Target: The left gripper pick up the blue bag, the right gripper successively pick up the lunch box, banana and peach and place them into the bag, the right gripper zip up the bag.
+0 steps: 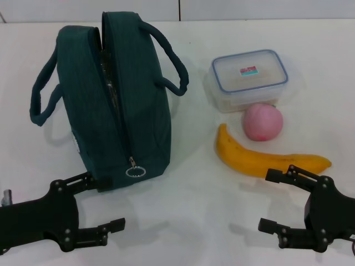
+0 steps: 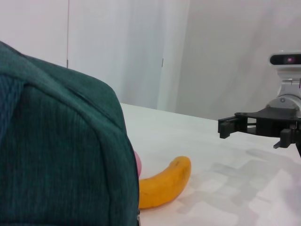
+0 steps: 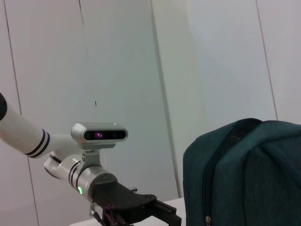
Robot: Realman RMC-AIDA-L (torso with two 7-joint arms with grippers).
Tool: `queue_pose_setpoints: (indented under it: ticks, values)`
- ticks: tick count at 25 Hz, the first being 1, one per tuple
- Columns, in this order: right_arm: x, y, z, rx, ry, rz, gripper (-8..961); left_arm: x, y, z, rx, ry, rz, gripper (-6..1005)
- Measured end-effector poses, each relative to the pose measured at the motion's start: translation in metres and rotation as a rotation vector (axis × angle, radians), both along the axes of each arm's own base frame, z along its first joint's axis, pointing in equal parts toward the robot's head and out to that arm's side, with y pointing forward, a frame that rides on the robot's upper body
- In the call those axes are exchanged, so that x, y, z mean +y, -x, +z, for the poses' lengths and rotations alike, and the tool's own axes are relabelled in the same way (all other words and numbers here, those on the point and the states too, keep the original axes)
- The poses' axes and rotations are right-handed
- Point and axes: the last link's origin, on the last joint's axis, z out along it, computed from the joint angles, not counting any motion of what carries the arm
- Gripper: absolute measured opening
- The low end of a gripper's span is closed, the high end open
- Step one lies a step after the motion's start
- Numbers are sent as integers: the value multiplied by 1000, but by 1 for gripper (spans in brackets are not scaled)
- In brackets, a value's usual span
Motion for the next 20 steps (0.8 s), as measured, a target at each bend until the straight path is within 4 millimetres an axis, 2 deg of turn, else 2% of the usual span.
queue_pose_setpoints:
  ticks: [13, 16, 20]
  values:
    - [-1, 0, 1, 11, 1, -4, 885, 0, -2, 2, -28, 4, 13, 845]
    - [-1, 0, 1, 13, 1, -4, 885, 5, -9, 21, -137, -5, 81, 844]
    - [0, 1, 2, 18, -5, -7, 885, 14, -13, 59, -291, -22, 173, 844]
